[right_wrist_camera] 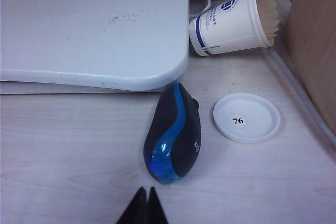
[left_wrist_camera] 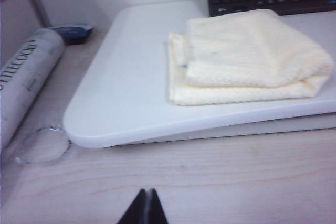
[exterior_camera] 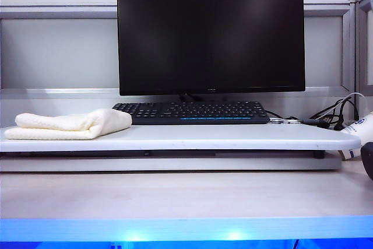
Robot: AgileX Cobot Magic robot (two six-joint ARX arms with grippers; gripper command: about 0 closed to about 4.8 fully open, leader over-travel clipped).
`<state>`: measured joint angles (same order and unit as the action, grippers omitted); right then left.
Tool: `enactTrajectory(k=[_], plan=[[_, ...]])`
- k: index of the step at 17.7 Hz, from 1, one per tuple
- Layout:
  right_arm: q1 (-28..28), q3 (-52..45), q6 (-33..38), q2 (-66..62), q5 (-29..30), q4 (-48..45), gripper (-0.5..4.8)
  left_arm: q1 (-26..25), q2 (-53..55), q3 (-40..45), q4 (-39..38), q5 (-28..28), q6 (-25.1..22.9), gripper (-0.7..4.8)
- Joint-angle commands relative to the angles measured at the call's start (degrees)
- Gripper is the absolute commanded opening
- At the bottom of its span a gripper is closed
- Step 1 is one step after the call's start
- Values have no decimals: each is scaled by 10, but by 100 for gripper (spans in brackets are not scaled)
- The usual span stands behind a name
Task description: Wipe the tabletop with a clean cloth to remove dust and stains.
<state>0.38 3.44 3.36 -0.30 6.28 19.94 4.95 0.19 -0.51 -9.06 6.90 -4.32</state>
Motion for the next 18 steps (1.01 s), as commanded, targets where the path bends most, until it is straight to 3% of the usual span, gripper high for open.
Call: enactTrajectory(k=[1, 11, 18], plan=[[0, -2, 1, 2, 3, -9, -5, -1, 0, 1, -9, 11, -4, -6], [0, -2, 14, 2, 3, -9, -5, -1, 0, 1, -9, 1, 3, -6], [0, -2, 12, 2, 0, -10, -5, -1, 0, 1, -16, -48, 3, -6]])
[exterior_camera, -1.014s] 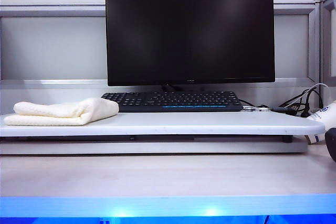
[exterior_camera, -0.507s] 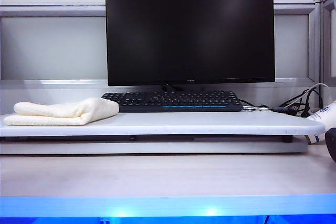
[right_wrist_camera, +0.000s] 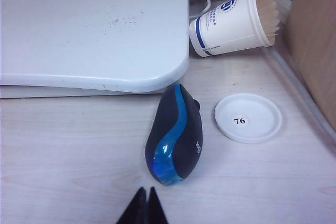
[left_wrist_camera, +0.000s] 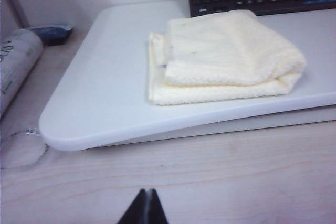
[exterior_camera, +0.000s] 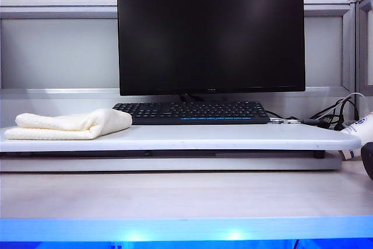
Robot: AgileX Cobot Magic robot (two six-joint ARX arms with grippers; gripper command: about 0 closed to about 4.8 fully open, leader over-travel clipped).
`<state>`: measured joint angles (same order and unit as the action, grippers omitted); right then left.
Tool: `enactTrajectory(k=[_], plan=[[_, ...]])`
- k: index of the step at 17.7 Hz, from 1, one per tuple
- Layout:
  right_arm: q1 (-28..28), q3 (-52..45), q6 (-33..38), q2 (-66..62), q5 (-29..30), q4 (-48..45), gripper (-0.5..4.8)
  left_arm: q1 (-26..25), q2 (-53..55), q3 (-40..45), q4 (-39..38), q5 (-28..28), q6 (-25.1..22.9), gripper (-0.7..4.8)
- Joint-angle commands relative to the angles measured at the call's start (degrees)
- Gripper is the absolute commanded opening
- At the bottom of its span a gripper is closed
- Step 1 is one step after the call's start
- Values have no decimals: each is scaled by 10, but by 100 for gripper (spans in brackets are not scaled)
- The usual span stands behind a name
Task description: Wipe the tabletop with a clean cloth to remove dust and stains.
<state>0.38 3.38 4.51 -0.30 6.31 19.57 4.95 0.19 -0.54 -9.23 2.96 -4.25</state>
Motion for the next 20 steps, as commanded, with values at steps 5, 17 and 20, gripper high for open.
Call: enactTrajectory(k=[5, 17, 20], plan=[[0, -1, 43, 2, 91, -30, 9, 0, 0, 1, -14, -47, 2, -6], [-64, 100, 182, -46, 142, -116, 289, 0, 0, 0, -9, -99, 33, -6], [-131, 146, 182, -138, 110, -165, 368, 0, 0, 0, -8, -99, 43, -6]])
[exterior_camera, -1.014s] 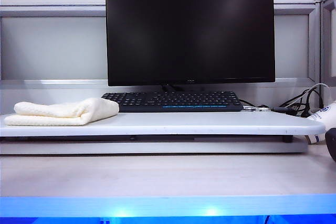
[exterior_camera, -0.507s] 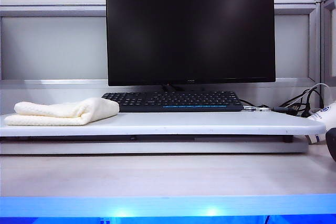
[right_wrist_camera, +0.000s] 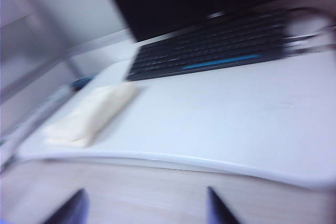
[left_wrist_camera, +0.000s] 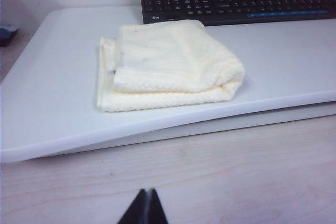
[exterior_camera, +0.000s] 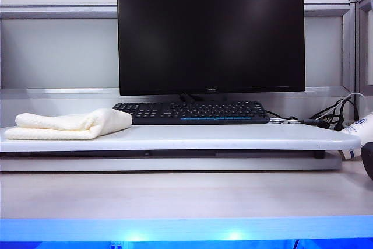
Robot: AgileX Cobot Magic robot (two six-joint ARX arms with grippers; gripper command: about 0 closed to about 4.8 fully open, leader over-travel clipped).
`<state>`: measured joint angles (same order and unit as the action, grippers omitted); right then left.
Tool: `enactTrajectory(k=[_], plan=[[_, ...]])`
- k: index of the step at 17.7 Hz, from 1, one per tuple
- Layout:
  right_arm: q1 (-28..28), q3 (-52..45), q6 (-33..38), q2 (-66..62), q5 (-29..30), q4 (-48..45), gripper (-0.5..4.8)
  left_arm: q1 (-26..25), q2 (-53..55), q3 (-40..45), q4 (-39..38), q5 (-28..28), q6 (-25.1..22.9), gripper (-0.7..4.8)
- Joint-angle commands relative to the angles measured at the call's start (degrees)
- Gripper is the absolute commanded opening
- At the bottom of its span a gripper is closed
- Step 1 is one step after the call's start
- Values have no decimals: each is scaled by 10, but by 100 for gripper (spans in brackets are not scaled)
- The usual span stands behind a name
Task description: Wipe the tabletop with a clean cloth to remove dust and stains.
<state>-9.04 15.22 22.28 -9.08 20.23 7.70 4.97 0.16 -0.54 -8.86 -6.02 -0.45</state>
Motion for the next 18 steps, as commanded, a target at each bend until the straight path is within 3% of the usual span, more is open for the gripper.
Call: enactTrajectory(k=[1, 6, 9, 15, 18], plan=[[-62, 40, 4, -84, -49, -70, 406, -1, 0, 0, -12, -9, 5, -6], [-190, 123, 4, -307, -88, -174, 435, -1, 0, 0, -5, -79, 5, -6], [-259, 210, 3, -494, -92, -250, 444, -1, 0, 0, -4, -82, 5, -6], [-296, 427, 3, -770, -75, -266, 444, -1, 0, 0, -4, -84, 5, -6], [-307, 595, 4, -929, -76, -199, 445, -1, 0, 0, -3, -83, 5, -6]])
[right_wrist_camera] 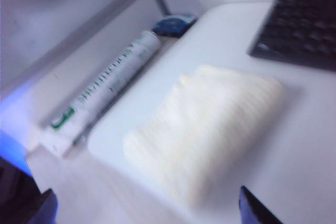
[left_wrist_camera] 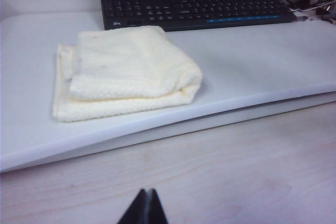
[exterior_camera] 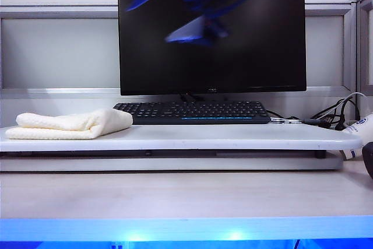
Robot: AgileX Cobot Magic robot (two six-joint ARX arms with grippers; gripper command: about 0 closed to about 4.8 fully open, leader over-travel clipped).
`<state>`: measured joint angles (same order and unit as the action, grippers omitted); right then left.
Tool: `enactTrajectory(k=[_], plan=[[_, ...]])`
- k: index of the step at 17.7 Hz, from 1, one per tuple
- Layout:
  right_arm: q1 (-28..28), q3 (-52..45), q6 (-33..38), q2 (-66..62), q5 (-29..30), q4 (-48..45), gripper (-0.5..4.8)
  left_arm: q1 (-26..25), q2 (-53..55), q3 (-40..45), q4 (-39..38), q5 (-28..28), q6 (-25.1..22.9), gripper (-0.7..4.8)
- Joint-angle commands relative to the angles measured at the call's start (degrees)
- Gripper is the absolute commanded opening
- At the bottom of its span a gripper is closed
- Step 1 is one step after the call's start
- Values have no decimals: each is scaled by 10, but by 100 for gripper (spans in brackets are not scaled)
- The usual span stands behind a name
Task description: Wipe the tabletop with a clean cloth to remove dust and stains.
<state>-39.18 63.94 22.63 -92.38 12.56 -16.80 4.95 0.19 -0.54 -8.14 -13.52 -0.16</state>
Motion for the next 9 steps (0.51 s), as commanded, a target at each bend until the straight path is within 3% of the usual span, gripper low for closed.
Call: enactTrajectory(k=[1, 9], plan=[[-6, 128, 2, -117, 6, 57, 445, 0, 0, 0, -10, -9, 2, -6], [-12, 247, 51, -272, 28, 93, 441, 0, 0, 0, -9, -28, 2, -6]])
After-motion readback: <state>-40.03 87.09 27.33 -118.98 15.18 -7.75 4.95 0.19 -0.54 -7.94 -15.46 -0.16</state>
